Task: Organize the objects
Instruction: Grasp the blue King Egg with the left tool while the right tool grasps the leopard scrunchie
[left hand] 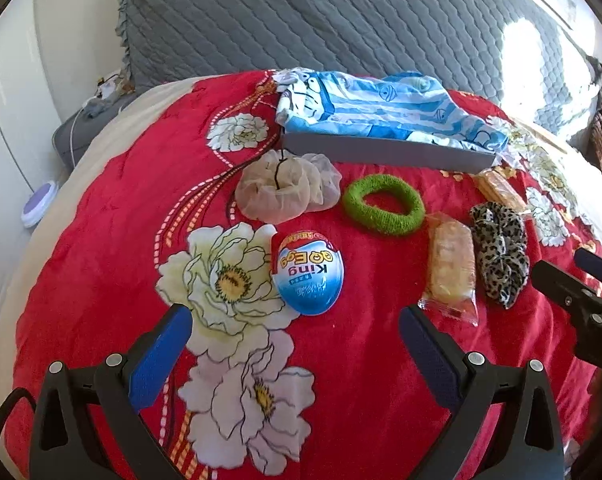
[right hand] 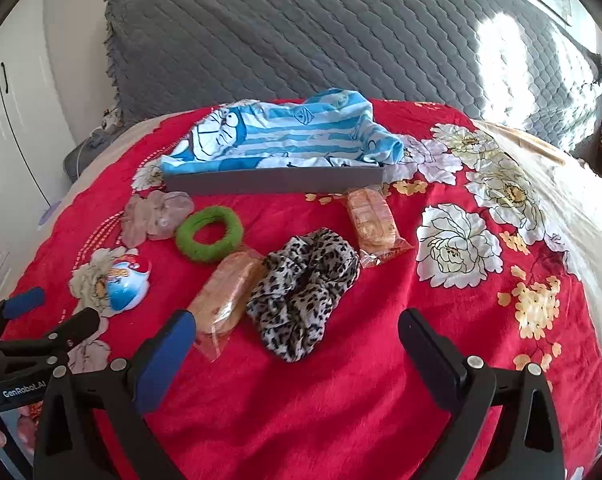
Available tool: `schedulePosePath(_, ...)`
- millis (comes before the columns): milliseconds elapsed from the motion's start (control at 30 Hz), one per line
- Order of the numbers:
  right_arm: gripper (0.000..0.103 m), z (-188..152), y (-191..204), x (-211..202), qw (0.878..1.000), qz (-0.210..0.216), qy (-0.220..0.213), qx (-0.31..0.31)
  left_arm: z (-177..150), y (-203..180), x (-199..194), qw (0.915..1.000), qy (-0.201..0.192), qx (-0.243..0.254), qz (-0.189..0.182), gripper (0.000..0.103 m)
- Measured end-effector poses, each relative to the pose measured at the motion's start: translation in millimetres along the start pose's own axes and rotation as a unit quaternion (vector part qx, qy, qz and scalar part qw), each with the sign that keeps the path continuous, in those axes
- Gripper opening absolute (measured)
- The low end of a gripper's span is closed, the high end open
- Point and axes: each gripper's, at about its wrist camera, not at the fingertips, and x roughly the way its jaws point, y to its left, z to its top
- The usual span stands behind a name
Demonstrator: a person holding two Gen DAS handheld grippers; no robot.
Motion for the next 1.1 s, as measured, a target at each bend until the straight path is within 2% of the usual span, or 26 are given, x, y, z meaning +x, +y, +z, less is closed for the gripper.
schedulePosePath(200,0.102,4,-6,20,1.0,-0.014,0.012,0.004,6,-6,17,0.9997,0.002,0.024,0.005,0.103)
schedulePosePath(267,0.102,3,-7,26,1.0,-0.015,0.018,0.005,9,-6,22,0.9991,0.004,0.041,-0.008,0.103)
schedulePosePath(533,0.102,2,-15,55,0.998,-0.027,0.047,0.021,16,4,44,0.9996,0.014,0.02,-0.012,0.103)
schedulePosePath(733,0.101,1,-16,69,0.997,-0.028,0.059,0.029,20,7,61,0.9994,0.016,0.03,-0.003,0.103)
schedulePosePath(1000,0.092,2,-14,78,0.997,-0.034,0.064,0.029,20,8,71,0.9993,0.019,0.026,-0.02,0.103)
schedulePosePath(1100,0.085,3,-16,79,0.997,-0.036,0.064,0.033,18,4,73,0.999,0.022,0.031,-0.022,0.099)
